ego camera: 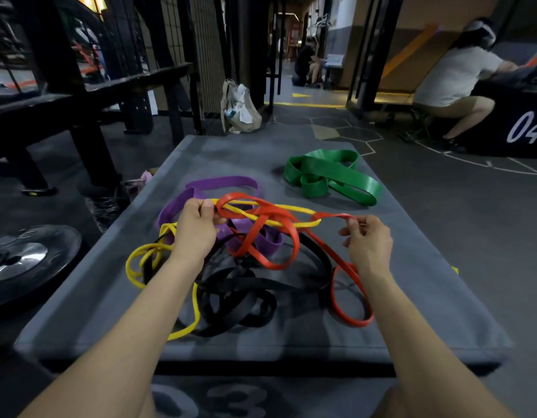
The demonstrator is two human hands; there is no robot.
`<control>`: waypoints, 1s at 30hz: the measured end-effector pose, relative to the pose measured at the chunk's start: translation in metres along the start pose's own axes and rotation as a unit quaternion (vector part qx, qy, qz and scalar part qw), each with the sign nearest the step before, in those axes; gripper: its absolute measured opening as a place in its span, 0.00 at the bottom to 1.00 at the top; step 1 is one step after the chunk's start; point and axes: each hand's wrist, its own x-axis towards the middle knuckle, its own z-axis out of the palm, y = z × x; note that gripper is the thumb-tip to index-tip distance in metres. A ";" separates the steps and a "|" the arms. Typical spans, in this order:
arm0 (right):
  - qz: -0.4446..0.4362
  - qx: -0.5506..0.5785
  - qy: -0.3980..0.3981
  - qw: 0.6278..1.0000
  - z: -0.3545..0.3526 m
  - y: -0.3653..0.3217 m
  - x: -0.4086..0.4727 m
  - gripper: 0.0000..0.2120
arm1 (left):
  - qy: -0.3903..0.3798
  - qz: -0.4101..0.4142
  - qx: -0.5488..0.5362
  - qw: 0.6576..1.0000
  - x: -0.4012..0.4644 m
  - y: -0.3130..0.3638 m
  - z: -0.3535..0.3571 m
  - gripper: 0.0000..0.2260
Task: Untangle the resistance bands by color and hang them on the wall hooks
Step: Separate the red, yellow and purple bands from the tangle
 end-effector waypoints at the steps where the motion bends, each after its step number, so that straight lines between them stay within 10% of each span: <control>1: -0.020 -0.011 -0.016 1.000 0.002 -0.001 -0.002 0.06 | -0.007 0.004 0.012 1.000 0.000 -0.003 -0.003 0.11; 9: -0.155 -0.195 -0.212 0.945 0.011 -0.010 -0.015 0.20 | -0.063 -0.007 -0.029 0.998 -0.015 0.002 -0.006 0.10; 14: -0.260 -0.059 -0.244 0.933 0.027 -0.041 -0.035 0.21 | -0.090 -0.013 -0.068 0.994 -0.020 0.006 -0.001 0.11; 19: -0.206 -0.008 -0.239 0.949 0.047 -0.045 -0.033 0.02 | -0.097 -0.052 -0.119 0.987 -0.024 0.009 -0.001 0.11; 30: -0.084 0.054 -0.380 0.919 0.039 -0.025 -0.031 0.13 | -0.081 -0.100 -0.237 0.963 -0.024 0.014 -0.003 0.11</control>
